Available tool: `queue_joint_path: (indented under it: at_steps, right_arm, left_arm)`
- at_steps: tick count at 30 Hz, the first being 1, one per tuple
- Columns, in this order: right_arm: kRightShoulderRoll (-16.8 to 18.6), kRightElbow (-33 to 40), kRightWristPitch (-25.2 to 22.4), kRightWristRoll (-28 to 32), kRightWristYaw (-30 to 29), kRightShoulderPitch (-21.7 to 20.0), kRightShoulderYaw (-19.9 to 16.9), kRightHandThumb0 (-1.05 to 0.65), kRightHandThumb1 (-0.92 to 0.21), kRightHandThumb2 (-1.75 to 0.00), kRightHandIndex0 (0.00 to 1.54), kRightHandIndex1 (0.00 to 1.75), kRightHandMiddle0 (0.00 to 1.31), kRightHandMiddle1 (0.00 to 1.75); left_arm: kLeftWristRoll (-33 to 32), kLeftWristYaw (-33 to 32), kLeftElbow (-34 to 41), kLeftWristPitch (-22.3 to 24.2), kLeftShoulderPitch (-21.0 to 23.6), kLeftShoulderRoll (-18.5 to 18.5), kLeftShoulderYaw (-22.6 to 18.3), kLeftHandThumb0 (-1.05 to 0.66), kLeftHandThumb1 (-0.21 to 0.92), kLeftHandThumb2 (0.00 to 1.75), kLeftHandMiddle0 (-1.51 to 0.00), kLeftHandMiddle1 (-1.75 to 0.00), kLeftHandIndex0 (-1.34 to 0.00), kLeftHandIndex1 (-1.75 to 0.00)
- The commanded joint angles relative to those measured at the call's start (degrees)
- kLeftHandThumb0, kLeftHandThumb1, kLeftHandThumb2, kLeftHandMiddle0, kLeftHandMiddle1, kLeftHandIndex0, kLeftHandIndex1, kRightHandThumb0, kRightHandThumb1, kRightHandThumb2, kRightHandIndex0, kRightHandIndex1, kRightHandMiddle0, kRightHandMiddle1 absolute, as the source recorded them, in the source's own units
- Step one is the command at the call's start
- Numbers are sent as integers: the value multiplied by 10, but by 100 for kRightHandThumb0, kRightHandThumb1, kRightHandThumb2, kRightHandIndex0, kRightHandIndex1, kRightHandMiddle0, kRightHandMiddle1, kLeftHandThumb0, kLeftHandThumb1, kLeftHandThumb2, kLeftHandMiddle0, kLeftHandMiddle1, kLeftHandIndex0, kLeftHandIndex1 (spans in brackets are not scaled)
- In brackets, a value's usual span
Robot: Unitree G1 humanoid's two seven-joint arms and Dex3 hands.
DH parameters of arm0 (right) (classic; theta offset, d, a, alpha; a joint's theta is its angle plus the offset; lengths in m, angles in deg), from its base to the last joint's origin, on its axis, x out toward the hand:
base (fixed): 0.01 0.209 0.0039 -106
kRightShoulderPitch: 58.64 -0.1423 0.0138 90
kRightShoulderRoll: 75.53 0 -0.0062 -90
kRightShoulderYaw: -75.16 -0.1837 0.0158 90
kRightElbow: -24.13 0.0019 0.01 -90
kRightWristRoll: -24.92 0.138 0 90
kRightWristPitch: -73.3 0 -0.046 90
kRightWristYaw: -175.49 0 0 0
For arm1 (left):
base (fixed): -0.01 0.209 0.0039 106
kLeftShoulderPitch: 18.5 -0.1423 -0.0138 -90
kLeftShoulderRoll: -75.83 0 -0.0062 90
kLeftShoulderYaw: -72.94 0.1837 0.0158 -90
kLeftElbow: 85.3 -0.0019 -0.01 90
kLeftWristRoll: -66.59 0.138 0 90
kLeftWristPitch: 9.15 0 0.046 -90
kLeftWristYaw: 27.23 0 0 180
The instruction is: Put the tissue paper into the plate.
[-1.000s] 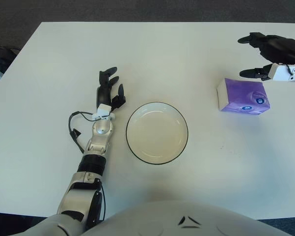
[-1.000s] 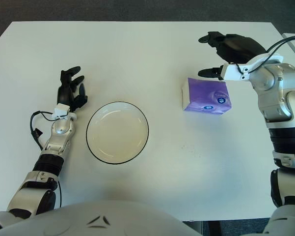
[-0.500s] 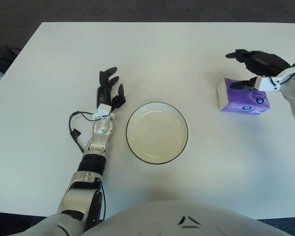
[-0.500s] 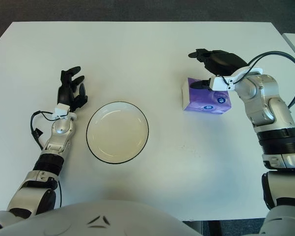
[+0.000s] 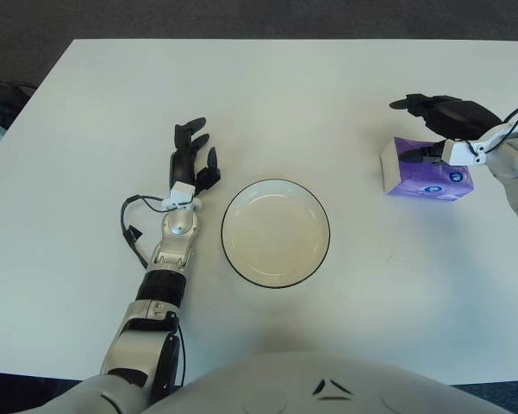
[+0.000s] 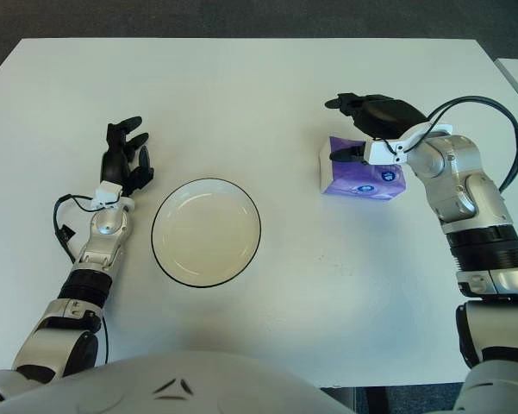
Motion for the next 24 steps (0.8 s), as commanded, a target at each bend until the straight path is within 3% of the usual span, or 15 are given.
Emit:
queue_joint_path:
  at_steps: [1, 11, 13, 15, 18, 24]
  right_arm:
    - [4, -5, 13, -2, -11, 9, 1, -74, -92, -55, 18, 4, 0, 46]
    - [-2, -27, 59, -2, -23, 7, 2, -78, -92, -57, 19, 4, 0, 49]
    - [-5, -30, 67, 0, -16, 5, 3, -82, -92, -58, 17, 3, 0, 43]
    - [-10, -32, 75, 0, -8, 2, 5, -93, -92, -55, 9, 1, 0, 24]
    - [-17, -32, 88, -2, -2, -2, 5, -101, -92, -49, 3, 0, 0, 8]
    - [-28, -28, 103, -9, 1, -5, 1, -104, -92, -39, 0, 0, 0, 1]
  left_arm:
    - [2, 6, -61, 5, -66, 15, 7, -68, 92, 78, -26, -66, 0, -92]
    - [4, 7, -59, 6, -68, 11, 7, -68, 92, 78, -26, -66, 0, -93]
    - [4, 7, -57, 7, -69, 10, 7, -68, 92, 77, -26, -66, 0, -93]
    - [4, 7, -57, 7, -68, 9, 7, -68, 92, 77, -26, -66, 0, -93]
    - [4, 7, -57, 6, -68, 9, 7, -68, 92, 77, -25, -66, 0, -93]
    - [5, 6, -58, 5, -68, 6, 6, -68, 92, 78, -26, -67, 0, -92]
